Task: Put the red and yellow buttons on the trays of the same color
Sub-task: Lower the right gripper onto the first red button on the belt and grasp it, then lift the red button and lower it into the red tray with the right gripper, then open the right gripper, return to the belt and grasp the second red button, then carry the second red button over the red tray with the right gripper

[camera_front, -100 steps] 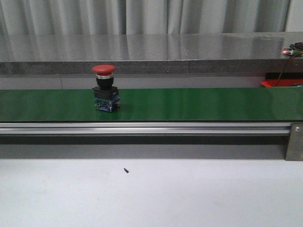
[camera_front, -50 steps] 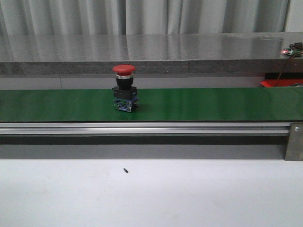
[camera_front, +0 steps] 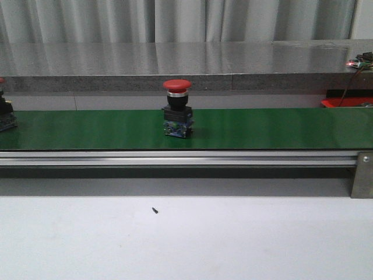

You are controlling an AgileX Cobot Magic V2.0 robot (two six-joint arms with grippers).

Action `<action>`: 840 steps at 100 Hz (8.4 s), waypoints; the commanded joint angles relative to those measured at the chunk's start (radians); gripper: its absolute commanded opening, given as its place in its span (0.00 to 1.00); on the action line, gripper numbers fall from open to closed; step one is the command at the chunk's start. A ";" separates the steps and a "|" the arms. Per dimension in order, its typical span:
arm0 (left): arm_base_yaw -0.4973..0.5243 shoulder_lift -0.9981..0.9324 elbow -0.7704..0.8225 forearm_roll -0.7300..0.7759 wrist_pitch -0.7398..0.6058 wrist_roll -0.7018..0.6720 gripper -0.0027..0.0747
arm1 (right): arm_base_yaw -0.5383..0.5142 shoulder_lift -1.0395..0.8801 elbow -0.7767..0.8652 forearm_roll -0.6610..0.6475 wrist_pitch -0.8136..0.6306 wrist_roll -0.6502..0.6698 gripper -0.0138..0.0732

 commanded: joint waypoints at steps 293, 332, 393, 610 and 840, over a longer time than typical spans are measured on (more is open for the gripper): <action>-0.007 -0.029 -0.009 -0.014 -0.070 0.001 0.01 | -0.376 0.753 -0.892 0.071 0.466 -0.263 0.31; -0.007 -0.029 -0.009 -0.014 -0.070 0.001 0.01 | -0.582 0.768 -0.896 0.024 0.263 -0.105 0.31; -0.007 -0.029 -0.009 -0.014 -0.070 0.001 0.01 | -0.725 0.998 -0.896 0.066 0.189 -0.027 0.31; -0.007 -0.029 -0.009 -0.014 -0.070 0.001 0.01 | -0.241 0.723 -0.772 0.076 0.351 -0.472 0.89; -0.007 -0.029 -0.009 -0.014 -0.070 0.001 0.01 | -0.265 0.831 -0.986 0.120 0.171 -0.317 0.26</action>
